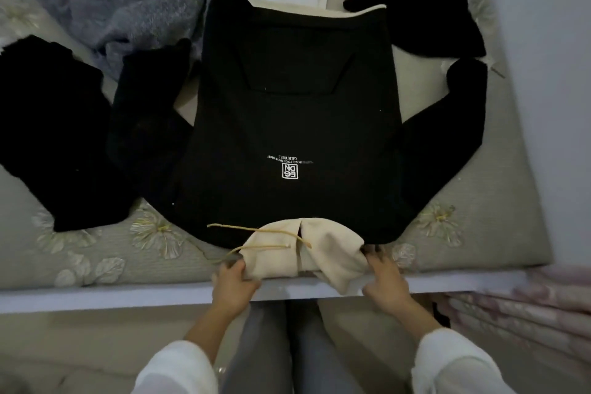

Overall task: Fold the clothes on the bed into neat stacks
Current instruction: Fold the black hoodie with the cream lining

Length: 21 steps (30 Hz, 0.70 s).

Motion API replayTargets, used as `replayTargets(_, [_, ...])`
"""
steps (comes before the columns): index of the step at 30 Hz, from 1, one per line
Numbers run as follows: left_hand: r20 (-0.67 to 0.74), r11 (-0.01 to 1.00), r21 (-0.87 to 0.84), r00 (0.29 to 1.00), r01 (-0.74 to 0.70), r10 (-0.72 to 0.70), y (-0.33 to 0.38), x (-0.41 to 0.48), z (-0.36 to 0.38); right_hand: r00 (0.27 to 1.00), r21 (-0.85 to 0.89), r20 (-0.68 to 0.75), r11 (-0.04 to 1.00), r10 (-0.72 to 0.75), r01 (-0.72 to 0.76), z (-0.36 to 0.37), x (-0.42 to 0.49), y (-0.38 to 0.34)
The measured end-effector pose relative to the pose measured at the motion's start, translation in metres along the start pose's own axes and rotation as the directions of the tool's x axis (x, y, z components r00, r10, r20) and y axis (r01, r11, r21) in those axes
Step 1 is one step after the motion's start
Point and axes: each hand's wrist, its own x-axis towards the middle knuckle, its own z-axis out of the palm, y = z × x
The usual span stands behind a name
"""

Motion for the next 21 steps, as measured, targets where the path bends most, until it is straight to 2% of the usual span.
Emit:
replayTargets(1, [-0.068, 0.994, 0.105, 0.997, -0.04, 0.047, 0.0, 0.001, 0.002, 1.0, -0.127, -0.014, 0.992, -0.026, 0.025, 0.002, -0.001, 0.0])
replayTargets(2, [-0.132, 0.99, 0.108, 0.986, -0.093, 0.107, 0.003, 0.001, 0.0, 0.997, -0.161, -0.054, 0.986, -0.062, 0.052, 0.002, -0.002, -0.004])
replayTargets(3, [-0.172, 0.986, 0.045, 0.971, -0.159, 0.165, 0.006, 0.001, -0.004, 0.99, -0.096, -0.101, 0.992, -0.096, 0.086, -0.001, -0.001, -0.008])
replayTargets(4, [-0.195, 0.972, -0.058, 0.957, -0.229, 0.214, 0.011, -0.001, -0.011, 0.984, 0.075, -0.136, 0.99, -0.112, 0.123, -0.006, -0.002, -0.014])
replayTargets(6, [-0.231, 0.914, -0.257, 0.938, -0.315, 0.258, 0.022, -0.004, -0.03, 0.977, 0.464, -0.195, 0.869, -0.09, 0.173, -0.025, -0.006, -0.029])
replayTargets(8, [-0.28, 0.844, -0.445, 0.942, -0.299, 0.186, 0.032, -0.005, -0.048, 0.971, 0.698, -0.237, 0.696, 0.003, 0.169, -0.05, -0.007, -0.039])
replayTargets(9, [-0.267, 0.79, -0.558, 0.957, -0.252, 0.117, 0.036, -0.005, -0.056, 0.978, 0.785, -0.206, 0.604, 0.042, 0.139, -0.061, -0.008, -0.042])
replayTargets(10, [-0.194, 0.706, -0.684, 0.979, -0.183, 0.066, 0.041, -0.005, -0.063, 0.989, 0.852, -0.134, 0.517, 0.058, 0.085, -0.069, -0.009, -0.046])
replayTargets(11, [-0.063, 0.597, -0.797, 0.996, -0.091, 0.068, 0.045, -0.006, -0.067, 0.997, 0.896, -0.042, 0.444, 0.063, 0.01, -0.075, -0.009, -0.048])
replayTargets(12, [0.086, 0.494, -0.869, 0.989, 0.016, 0.118, 0.048, -0.008, -0.068, 0.997, 0.926, 0.049, 0.37, 0.065, -0.07, -0.077, -0.009, -0.051])
replayTargets(13, [0.211, 0.46, -0.881, 0.961, 0.109, 0.177, 0.05, -0.011, -0.067, 0.991, 0.945, 0.122, 0.297, 0.062, -0.135, -0.077, -0.009, -0.053])
replayTargets(14, [0.314, 0.496, -0.852, 0.922, 0.169, 0.225, 0.051, -0.014, -0.063, 0.985, 0.962, 0.169, 0.213, 0.037, -0.173, -0.075, -0.01, -0.056])
replayTargets(16, [0.427, 0.664, -0.728, 0.872, 0.174, 0.24, 0.05, -0.019, -0.049, 0.982, 0.98, 0.18, 0.096, -0.051, -0.175, -0.065, -0.014, -0.06])
replayTargets(17, [0.44, 0.762, -0.633, 0.873, 0.136, 0.211, 0.048, -0.021, -0.042, 0.981, 0.982, 0.165, 0.108, -0.099, -0.154, -0.059, -0.017, -0.061])
replayTargets(18, [0.433, 0.831, -0.546, 0.885, 0.107, 0.171, 0.046, -0.022, -0.034, 0.977, 0.974, 0.158, 0.183, -0.146, -0.13, -0.054, -0.02, -0.062])
replayTargets(19, [0.42, 0.865, -0.492, 0.897, 0.1, 0.136, 0.042, -0.021, -0.028, 0.969, 0.944, 0.168, 0.312, -0.179, -0.106, -0.05, -0.023, -0.063])
replayTargets(21, [0.434, 0.869, -0.466, 0.899, 0.166, 0.061, 0.034, -0.021, -0.019, 0.966, 0.82, 0.192, 0.57, -0.176, -0.059, -0.04, -0.025, -0.061])
